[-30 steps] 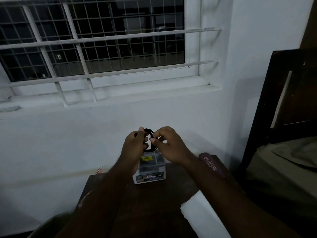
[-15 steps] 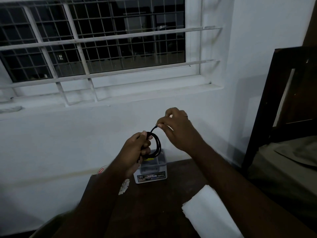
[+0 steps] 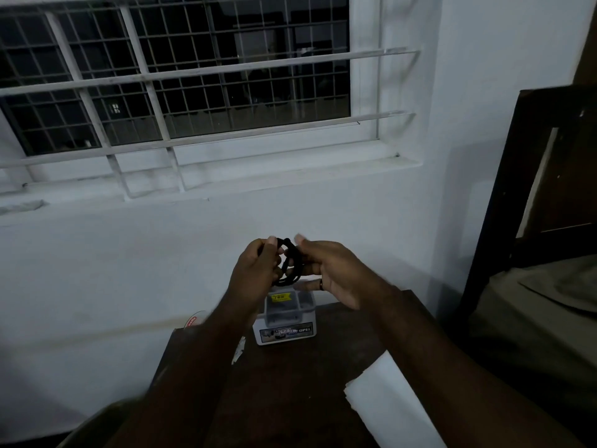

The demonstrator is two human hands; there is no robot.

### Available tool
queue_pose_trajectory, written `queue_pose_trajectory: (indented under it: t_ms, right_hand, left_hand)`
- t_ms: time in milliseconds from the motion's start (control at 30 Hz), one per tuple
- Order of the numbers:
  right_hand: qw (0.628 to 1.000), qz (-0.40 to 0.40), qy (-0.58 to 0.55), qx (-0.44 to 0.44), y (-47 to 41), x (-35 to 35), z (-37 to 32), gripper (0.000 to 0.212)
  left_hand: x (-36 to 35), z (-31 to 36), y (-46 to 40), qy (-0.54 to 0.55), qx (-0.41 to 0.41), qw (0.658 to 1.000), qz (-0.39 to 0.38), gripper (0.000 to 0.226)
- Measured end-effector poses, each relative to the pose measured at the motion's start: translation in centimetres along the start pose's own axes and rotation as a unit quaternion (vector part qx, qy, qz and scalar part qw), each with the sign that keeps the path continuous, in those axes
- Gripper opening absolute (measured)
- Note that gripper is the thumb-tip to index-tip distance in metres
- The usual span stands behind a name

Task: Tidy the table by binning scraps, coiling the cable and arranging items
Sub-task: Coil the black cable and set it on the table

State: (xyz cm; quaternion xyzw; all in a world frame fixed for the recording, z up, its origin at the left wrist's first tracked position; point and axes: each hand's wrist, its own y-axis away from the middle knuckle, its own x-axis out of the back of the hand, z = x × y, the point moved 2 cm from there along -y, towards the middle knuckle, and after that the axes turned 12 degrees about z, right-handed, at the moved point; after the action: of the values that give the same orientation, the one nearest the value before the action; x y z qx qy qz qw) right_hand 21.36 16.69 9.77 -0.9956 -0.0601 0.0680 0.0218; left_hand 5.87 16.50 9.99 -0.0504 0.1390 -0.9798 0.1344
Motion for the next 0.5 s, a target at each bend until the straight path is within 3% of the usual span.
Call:
queue_pose_trajectory:
  t_ms: [100,300,433,500]
  right_hand:
    - [0.998,0.006,0.059,0.003,0.2,-0.2,0.4,0.025]
    - [0.983,-0.080,-0.063,-0.156,0.5,0.0,1.5,0.011]
    - [0.994,-0.067,0.019,-0.085,0.6,-0.2,1.6,0.026]
    - [0.996,-0.043,0.064,-0.040,0.8,-0.5,1.1,0.021]
  left_hand:
    - [-0.1,-0.5,0.1,-0.049,-0.039,0.998,0.031,0.026]
    - [-0.2,-0.6,0.8,-0.079,-0.097,0.992,0.021,0.026]
    - [-0.4,-0.8,1.0,-0.054,-0.079,0.995,0.017,0.024]
    - [-0.3,-1.0,1.1,0.000,-0.031,0.999,0.007,0.022]
